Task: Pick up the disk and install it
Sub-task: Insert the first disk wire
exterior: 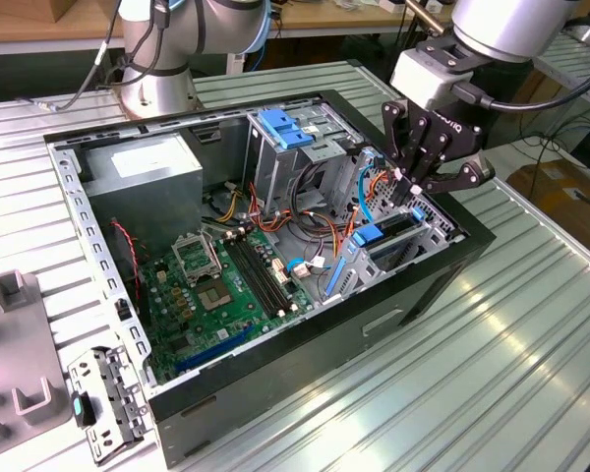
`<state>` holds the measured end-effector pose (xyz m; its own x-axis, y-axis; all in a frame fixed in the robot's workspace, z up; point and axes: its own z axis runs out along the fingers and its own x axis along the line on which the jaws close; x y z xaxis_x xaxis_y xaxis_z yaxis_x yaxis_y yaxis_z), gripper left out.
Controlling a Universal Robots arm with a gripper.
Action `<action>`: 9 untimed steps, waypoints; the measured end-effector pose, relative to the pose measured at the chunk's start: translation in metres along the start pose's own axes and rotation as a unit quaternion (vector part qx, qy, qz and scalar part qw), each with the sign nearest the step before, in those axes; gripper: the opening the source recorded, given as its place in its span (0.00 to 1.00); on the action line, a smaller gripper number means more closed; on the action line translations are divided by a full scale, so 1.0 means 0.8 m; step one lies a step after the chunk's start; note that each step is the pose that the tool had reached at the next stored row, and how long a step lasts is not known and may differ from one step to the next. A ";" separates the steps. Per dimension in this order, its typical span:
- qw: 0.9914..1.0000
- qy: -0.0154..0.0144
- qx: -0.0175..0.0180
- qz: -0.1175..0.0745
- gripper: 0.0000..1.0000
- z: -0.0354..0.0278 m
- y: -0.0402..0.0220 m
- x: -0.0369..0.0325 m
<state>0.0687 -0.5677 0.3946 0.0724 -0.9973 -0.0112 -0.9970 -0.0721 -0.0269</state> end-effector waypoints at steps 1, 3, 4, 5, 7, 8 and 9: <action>1.000 0.000 0.000 0.000 0.11 -0.0006 0.0000 0.0000; 1.000 0.000 0.000 0.000 0.11 -0.0006 0.0000 0.0000; 1.000 0.000 0.000 0.000 0.11 -0.0007 0.0000 0.0000; 1.000 0.000 0.000 0.000 0.11 -0.0008 0.0000 0.0000; 1.000 0.000 0.000 0.000 0.11 -0.0008 0.0000 0.0000; 1.000 0.000 0.000 0.000 0.11 -0.0008 0.0000 0.0000; 1.000 0.000 0.000 0.000 0.11 -0.0008 0.0000 0.0000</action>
<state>0.0687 -0.5677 0.3952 0.0726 -0.9973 -0.0112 -0.9970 -0.0723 -0.0268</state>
